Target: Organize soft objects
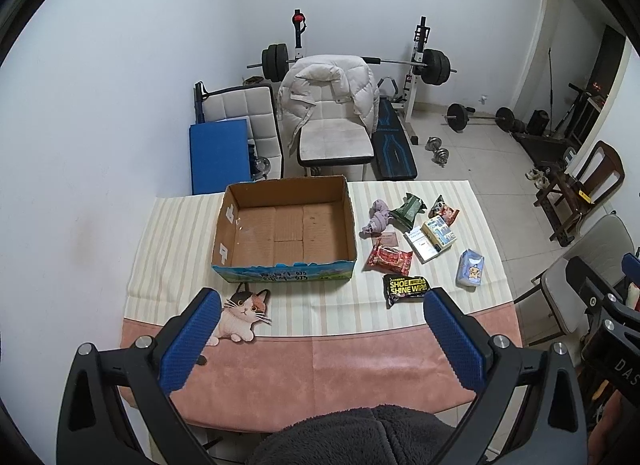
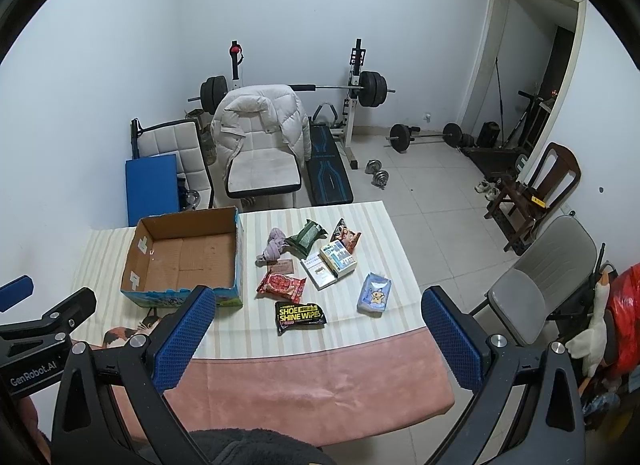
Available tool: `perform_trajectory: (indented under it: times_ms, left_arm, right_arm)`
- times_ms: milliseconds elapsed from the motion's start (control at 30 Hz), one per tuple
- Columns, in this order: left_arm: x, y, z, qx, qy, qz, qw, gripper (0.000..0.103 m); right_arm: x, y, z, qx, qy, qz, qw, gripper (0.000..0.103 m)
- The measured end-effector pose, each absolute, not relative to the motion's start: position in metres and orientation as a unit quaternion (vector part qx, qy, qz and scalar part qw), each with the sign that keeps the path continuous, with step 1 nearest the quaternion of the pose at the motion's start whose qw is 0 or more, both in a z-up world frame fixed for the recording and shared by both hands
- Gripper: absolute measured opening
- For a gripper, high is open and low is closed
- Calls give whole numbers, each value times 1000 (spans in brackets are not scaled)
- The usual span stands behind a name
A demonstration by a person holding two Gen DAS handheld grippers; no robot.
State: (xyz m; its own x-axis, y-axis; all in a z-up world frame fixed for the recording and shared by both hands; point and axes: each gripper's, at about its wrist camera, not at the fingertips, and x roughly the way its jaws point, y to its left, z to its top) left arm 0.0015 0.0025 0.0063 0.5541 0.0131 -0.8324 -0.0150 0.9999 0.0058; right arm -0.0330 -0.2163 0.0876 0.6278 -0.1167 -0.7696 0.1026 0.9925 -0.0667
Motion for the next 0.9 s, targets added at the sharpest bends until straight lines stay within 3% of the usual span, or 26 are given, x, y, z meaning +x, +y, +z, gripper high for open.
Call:
perform_trajectory:
  times_ms: [900]
  left_arm:
    - [5, -6, 13, 0, 464, -4, 886, 103]
  right_arm:
    - [-32, -224, 98, -1, 422, -61, 905, 103]
